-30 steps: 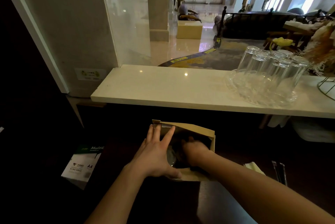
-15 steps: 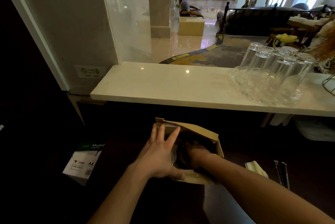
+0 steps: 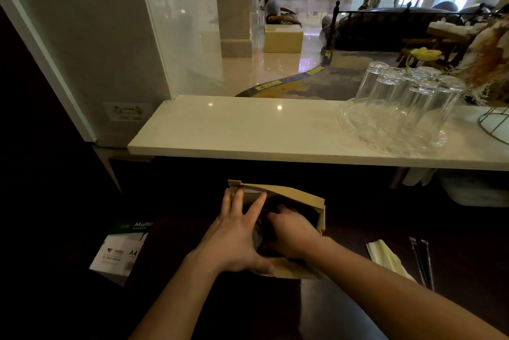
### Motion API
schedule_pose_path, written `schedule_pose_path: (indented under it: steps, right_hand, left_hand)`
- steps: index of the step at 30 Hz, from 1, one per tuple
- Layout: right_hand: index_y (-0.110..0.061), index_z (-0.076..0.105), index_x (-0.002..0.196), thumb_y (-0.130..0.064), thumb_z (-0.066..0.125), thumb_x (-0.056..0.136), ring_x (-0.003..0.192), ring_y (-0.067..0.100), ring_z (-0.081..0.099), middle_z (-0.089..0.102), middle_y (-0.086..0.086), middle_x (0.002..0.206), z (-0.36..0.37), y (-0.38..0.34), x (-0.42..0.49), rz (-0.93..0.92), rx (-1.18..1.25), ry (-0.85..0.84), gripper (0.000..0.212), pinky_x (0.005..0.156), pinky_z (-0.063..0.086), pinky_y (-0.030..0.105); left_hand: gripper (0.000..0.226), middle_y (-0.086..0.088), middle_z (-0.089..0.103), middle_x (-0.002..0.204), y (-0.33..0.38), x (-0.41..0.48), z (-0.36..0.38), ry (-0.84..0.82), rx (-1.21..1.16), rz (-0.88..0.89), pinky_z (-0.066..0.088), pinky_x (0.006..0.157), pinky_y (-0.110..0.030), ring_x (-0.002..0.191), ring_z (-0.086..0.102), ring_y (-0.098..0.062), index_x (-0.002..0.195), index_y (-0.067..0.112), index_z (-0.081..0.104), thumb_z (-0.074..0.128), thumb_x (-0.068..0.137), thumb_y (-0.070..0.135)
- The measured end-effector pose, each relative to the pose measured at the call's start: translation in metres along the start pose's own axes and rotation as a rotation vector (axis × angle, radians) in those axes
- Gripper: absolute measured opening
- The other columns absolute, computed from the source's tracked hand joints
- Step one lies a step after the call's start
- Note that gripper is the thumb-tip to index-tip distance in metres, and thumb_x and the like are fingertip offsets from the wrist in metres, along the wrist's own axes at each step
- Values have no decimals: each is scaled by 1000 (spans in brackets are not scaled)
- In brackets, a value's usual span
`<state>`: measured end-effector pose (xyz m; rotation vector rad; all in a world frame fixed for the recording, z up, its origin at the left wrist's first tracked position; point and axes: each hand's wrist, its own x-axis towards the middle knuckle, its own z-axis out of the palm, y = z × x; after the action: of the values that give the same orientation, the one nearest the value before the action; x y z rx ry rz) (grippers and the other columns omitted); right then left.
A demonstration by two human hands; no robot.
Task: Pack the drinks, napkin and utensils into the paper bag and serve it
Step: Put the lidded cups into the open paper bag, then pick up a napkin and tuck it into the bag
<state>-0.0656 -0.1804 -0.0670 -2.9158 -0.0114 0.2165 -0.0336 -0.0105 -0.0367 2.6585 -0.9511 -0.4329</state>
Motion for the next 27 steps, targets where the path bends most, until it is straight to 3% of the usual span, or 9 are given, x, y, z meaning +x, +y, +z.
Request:
schedule_pose_path:
  steps: [3, 7, 11, 13, 16, 19, 23, 27]
  right_hand:
    - [-23, 62, 118, -34, 63, 87, 102, 19, 59, 60, 1, 112, -19, -8, -28, -84, 102, 191, 33, 87, 52, 31]
    - [-29, 63, 116, -40, 58, 88, 97, 9, 57, 62, -8, 106, -37, 2, -70, -120, 165, 392, 31, 79, 52, 27]
    - [-34, 67, 106, -44, 59, 88, 81, -1, 60, 66, -16, 88, -41, 41, -105, -9, 284, 609, 23, 67, 50, 19]
    - [-33, 69, 104, -42, 61, 86, 80, -1, 64, 69, -16, 87, -31, 74, -115, 133, 314, 641, 22, 67, 53, 22]
    - [-28, 68, 110, -36, 66, 87, 90, 11, 68, 73, -9, 100, -2, 137, -119, 453, 318, 491, 25, 77, 57, 35]
    - [-23, 63, 118, -36, 62, 89, 91, 15, 67, 72, -3, 105, 33, 191, -123, 653, 249, 277, 31, 74, 55, 33]
    - [-17, 60, 111, -34, 55, 92, 91, 21, 64, 65, 6, 109, 63, 231, -131, 764, 157, 81, 25, 74, 54, 34]
    - [-16, 58, 101, -31, 52, 93, 90, 24, 64, 65, 7, 105, 74, 241, -133, 827, 145, 5, 18, 73, 53, 36]
  left_hand:
    - [138, 7, -34, 155, 0, -1, -2, 0, -6, 3, 13, 114, -58, 135, -42, -21, 133, 60, -30, 78, 49, 72]
    - [139, 7, -33, 156, 3, -1, -4, 12, -10, -1, 14, 116, -56, 137, -40, -21, 136, 58, -27, 78, 48, 74]
    - [139, 6, -34, 156, 3, -1, -6, 10, -15, 1, 13, 117, -54, 139, -36, -22, 139, 54, -26, 79, 49, 71]
    - [139, 5, -35, 155, 4, 0, -7, 9, -20, -9, 12, 118, -53, 140, -36, -21, 140, 52, -27, 80, 52, 69]
    - [139, 4, -34, 156, 9, 0, -9, 2, -24, -24, 10, 119, -52, 141, -34, -22, 138, 51, -28, 81, 54, 67]
    - [137, 2, -30, 158, 13, -3, -10, 29, -62, -33, 12, 119, -54, 142, -31, -22, 143, 48, -22, 83, 56, 62]
    - [131, -1, -27, 159, 22, -7, -11, 45, -64, -48, 12, 119, -54, 144, -28, -23, 148, 42, -18, 81, 63, 59]
    - [129, -2, -27, 159, 26, -11, -11, 38, -55, -58, 12, 120, -53, 144, -28, -23, 149, 40, -17, 80, 65, 58]
